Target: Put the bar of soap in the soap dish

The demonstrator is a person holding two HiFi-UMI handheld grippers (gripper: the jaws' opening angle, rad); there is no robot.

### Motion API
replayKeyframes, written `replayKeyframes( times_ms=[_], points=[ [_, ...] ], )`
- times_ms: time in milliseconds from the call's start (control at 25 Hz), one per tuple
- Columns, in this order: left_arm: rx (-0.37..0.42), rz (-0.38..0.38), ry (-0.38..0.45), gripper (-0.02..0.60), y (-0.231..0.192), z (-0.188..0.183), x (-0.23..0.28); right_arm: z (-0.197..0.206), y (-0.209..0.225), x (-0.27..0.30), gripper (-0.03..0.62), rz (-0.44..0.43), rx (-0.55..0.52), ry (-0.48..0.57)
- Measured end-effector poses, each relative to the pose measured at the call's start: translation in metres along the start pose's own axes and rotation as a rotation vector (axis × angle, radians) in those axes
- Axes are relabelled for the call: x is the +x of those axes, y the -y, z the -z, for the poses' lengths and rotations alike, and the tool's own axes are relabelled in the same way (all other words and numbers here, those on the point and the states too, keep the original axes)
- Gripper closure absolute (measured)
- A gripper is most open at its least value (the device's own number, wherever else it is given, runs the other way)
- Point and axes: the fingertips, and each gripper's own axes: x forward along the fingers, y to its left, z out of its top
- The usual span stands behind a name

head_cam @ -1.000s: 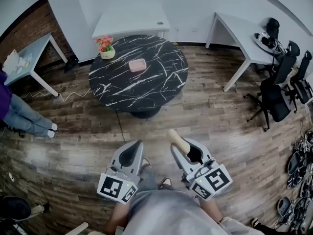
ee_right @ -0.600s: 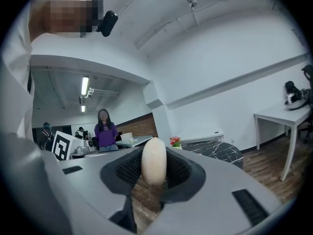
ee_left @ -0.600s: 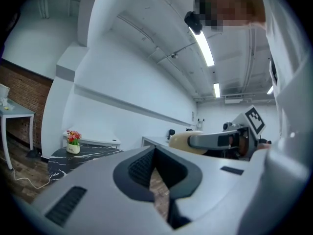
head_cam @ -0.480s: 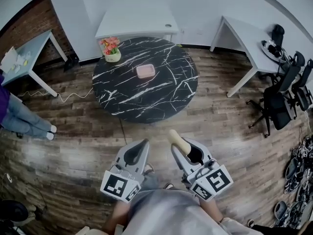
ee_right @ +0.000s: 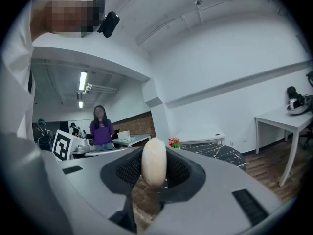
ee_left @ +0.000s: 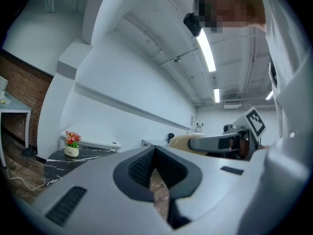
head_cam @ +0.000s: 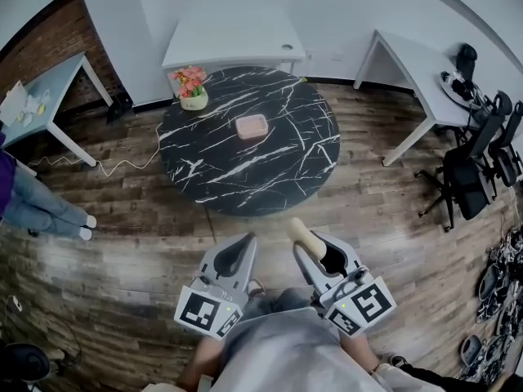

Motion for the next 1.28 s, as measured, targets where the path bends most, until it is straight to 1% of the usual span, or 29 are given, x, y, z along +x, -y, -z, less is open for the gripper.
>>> replayKeyframes(
  times_ms=[240, 400, 600, 720, 960, 1280],
  points=[
    [-0.002, 0.003, -0.004, 0.578, -0.017, -0.003, 0.014, -0.006, 0.009, 0.019, 0.476, 0.001, 0.005, 0.011],
    [-0.008, 0.0, -0.005, 0.578, -0.028, -0.005, 0.031, -0.012, 0.024, 0.032, 0.476, -0.002, 0.007, 0.022],
    [0.009, -0.031, -0.005, 0.578, -0.044, -0.012, 0.058, -0.021, 0.046, 0.055, 0.476, -0.022, 0.009, 0.025],
    [0.009, -0.038, -0.004, 0.578, -0.052, -0.015, 0.078, -0.028, 0.063, 0.068, 0.476, -0.03, 0.007, 0.028],
    [0.003, -0.051, -0.036, 0.578, -0.065, -0.009, 0.12, -0.031, 0.099, 0.094, 0.476, -0.064, 0.0, 0.008],
    [0.006, -0.056, -0.051, 0.578, -0.074, -0.009, 0.182, -0.04, 0.156, 0.119, 0.476, -0.098, 0.022, -0.003]
  ],
)
